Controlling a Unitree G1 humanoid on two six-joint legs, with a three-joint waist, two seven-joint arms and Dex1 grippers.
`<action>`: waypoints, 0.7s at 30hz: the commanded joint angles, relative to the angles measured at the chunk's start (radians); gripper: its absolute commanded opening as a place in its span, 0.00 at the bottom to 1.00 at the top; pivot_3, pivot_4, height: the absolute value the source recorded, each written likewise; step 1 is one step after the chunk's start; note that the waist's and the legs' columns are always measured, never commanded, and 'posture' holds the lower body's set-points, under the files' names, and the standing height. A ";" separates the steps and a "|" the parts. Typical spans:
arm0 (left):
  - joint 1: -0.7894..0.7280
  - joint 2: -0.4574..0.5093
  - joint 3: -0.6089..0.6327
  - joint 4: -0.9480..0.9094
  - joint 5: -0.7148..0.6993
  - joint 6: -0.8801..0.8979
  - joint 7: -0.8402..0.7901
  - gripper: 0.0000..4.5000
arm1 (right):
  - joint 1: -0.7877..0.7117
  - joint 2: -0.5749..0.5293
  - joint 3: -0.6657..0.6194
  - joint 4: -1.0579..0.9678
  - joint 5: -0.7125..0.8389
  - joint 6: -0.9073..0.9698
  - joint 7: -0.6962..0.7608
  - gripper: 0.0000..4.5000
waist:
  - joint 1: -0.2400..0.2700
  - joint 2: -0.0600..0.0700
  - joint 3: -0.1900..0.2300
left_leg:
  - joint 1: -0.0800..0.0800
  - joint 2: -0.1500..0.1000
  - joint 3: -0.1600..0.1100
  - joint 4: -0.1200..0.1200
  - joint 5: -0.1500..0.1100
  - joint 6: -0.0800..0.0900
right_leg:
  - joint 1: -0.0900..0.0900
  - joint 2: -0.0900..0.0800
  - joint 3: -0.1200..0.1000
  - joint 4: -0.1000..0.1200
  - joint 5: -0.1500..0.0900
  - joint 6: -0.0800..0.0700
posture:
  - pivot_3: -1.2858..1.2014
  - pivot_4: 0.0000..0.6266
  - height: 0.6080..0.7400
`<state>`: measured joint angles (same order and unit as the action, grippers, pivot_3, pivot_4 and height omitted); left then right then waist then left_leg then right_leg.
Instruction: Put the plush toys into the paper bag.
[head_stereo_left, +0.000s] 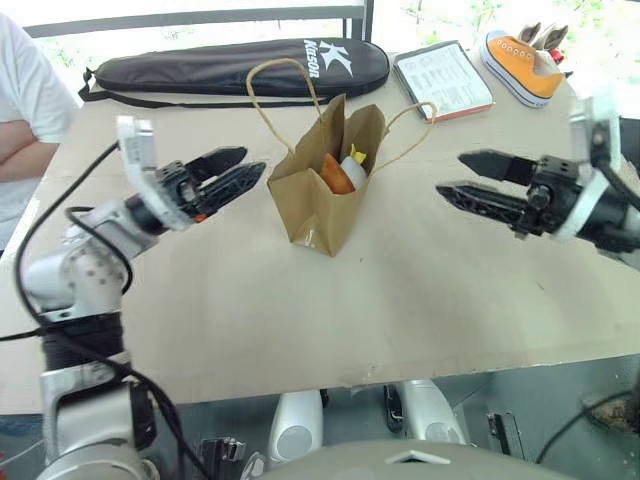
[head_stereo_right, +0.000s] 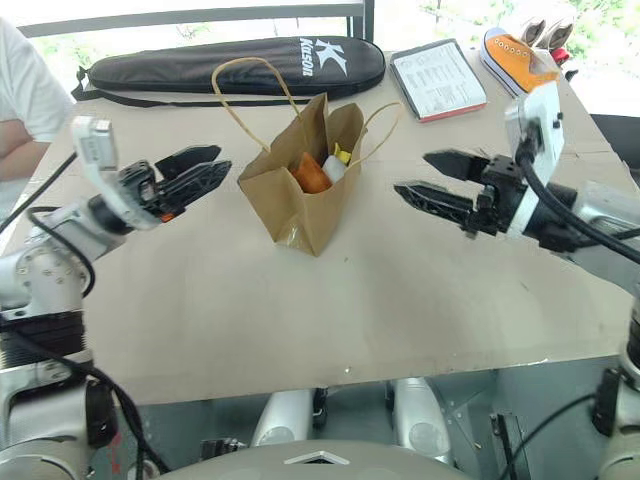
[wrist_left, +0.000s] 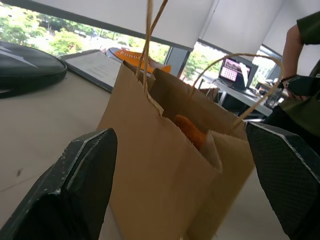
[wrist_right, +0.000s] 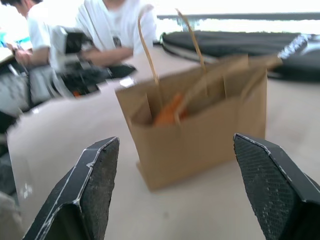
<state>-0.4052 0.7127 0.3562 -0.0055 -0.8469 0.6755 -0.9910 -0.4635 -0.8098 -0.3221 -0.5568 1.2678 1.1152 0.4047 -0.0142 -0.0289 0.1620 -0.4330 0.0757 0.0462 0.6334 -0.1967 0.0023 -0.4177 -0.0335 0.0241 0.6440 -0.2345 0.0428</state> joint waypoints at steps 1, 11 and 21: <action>0.062 -0.003 -0.020 -0.093 0.013 -0.025 -0.021 1.00 | 0.045 -0.026 0.181 -0.056 -0.247 -0.126 0.062 0.49 | 0.000 0.000 0.000 | 0.000 0.000 0.000 0.000 0.000 0.000 | 0.000 0.000 0.000 0.000 0.000 0.000 | 0.52 0.24 1.00; 0.117 -0.109 -0.145 -0.215 0.151 -0.139 0.092 1.00 | -0.166 0.375 0.661 0.350 -0.788 -0.546 0.141 0.01 | 0.003 0.000 0.000 | -0.001 0.000 0.001 0.001 0.000 0.000 | -0.001 0.001 0.002 0.000 0.001 0.002 | 0.52 0.24 1.00; 0.165 -0.235 -0.253 -0.330 0.321 -0.257 0.284 1.00 | -0.206 0.556 0.683 0.546 -0.901 -0.667 0.242 0.01 | 0.003 -0.001 0.000 | -0.001 0.000 0.001 0.001 0.000 0.000 | 0.000 0.001 0.001 0.001 0.002 0.003 | 0.52 0.24 1.00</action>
<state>-0.2447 0.4980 0.1248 -0.2816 -0.5527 0.4560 -0.7508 -0.6520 -0.2739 0.3818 -0.0104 0.3755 0.4865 0.6301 -0.0109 -0.0298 0.1621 -0.4332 0.0754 0.0472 0.6341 -0.1967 0.0022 -0.4179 -0.0326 0.0248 0.6448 -0.2321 0.0462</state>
